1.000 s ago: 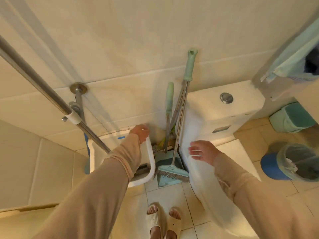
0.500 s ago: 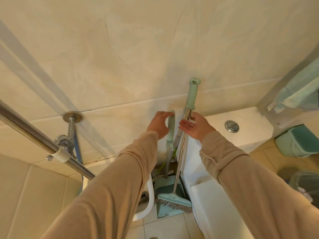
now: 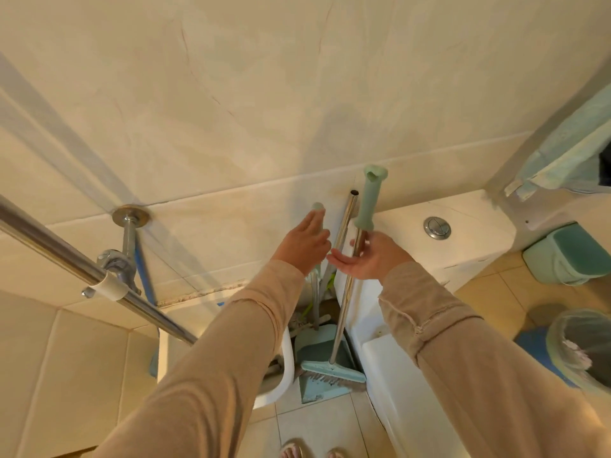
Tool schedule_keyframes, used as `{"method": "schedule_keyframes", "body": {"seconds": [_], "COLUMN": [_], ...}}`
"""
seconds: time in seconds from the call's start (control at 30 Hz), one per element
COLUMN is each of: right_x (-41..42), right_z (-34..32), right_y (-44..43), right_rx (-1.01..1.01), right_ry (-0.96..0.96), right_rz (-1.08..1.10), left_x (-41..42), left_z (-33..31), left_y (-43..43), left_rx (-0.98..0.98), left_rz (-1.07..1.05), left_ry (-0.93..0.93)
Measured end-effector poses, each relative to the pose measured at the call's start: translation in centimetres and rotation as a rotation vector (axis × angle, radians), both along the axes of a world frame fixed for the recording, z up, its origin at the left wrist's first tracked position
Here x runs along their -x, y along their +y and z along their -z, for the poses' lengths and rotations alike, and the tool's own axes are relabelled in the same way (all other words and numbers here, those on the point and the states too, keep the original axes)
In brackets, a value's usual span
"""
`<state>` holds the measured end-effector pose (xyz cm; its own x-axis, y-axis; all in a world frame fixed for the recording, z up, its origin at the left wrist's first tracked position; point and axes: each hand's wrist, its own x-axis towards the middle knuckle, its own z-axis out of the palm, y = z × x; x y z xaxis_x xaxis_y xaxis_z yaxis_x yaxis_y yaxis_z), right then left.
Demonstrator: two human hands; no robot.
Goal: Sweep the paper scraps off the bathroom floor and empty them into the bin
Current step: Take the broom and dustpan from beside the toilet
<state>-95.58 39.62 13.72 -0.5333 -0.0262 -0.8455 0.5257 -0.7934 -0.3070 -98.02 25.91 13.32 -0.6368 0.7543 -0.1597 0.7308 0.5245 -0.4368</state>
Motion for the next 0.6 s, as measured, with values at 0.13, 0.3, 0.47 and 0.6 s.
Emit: {"method": "schedule_keyframes", "body": {"seconds": [0.13, 0.3, 0.47, 0.6], "right_x": [-3.9, -9.6, -15.7, -18.4], "right_z": [0.1, 0.7, 2.3, 2.8], "right_y": [-1.4, -2.9, -3.3, -4.2], "right_rx": [0.183, 0.408, 0.366, 0.321], "right_ry": [-0.094, -0.167, -0.300, -0.277], "right_rz": [0.152, 0.493, 0.437, 0.422], "left_x": [-2.6, -6.6, -11.4, -14.2], "left_z": [-1.2, -2.3, -2.2, -2.2], "left_y": [1.2, 2.0, 2.0, 2.8], "left_rx": [0.241, 0.423, 0.467, 0.491], "left_rz": [0.102, 0.267, 0.389, 0.412], "left_ry": [0.015, 0.038, 0.068, 0.074]}}
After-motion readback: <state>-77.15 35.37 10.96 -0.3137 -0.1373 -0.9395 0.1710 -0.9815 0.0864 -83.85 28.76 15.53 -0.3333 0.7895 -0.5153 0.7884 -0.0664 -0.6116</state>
